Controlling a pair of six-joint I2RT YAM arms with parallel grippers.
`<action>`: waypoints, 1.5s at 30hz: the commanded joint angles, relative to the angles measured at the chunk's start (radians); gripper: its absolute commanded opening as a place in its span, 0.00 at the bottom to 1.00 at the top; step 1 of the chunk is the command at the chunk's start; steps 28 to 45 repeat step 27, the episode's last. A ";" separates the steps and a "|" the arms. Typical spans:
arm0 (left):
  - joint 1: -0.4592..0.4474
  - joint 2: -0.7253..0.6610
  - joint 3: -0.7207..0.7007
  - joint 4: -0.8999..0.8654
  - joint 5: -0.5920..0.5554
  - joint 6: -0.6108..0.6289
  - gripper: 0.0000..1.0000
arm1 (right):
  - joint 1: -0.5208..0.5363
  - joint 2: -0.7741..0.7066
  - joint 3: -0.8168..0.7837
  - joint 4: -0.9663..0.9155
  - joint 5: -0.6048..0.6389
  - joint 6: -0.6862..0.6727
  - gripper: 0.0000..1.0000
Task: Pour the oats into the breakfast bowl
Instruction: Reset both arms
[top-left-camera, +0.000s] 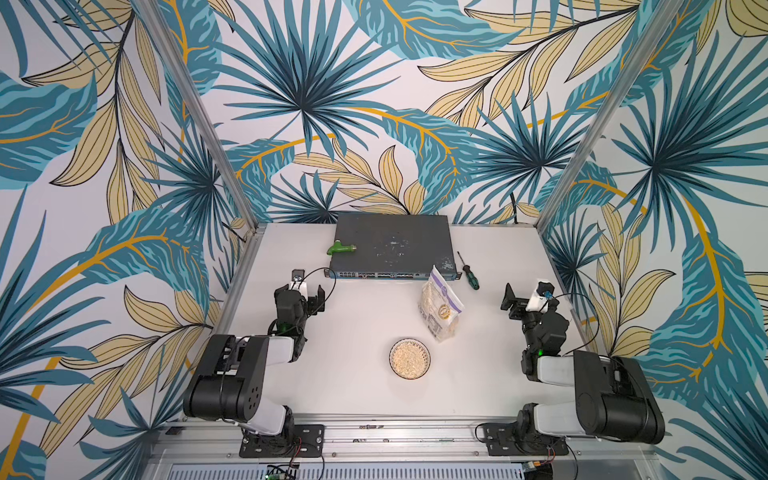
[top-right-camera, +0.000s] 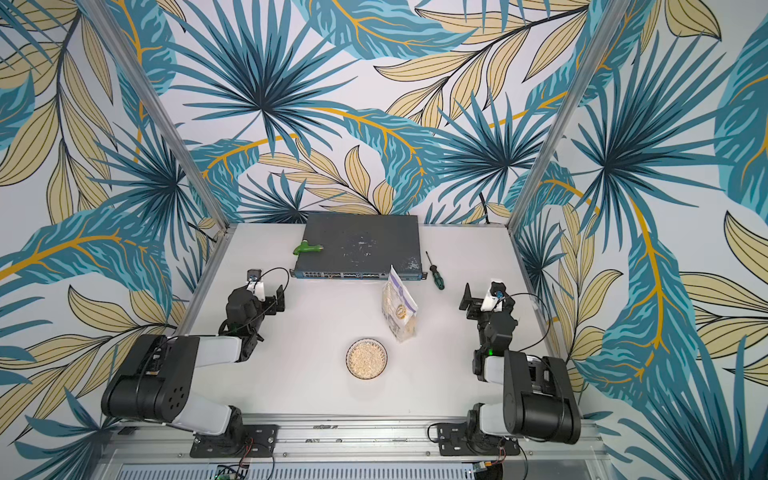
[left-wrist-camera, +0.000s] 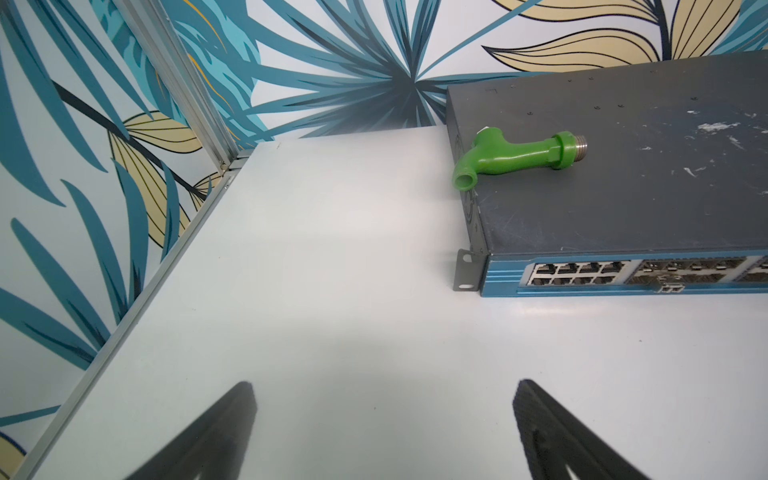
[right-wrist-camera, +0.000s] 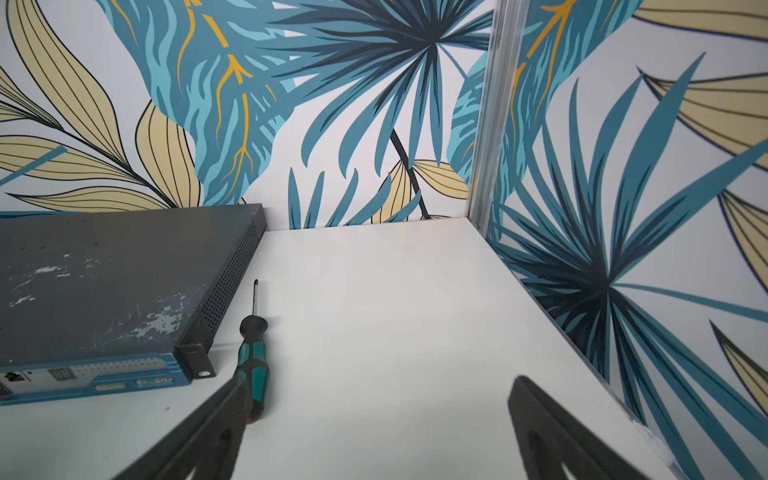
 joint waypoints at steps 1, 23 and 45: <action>-0.003 -0.004 0.003 0.034 0.007 0.004 1.00 | -0.003 0.059 -0.023 0.157 -0.107 0.006 1.00; -0.005 -0.002 0.004 0.033 0.005 0.006 1.00 | 0.001 0.052 0.009 0.075 -0.065 0.016 1.00; -0.005 -0.002 0.003 0.033 0.005 0.005 1.00 | 0.001 0.052 0.011 0.075 -0.065 0.016 1.00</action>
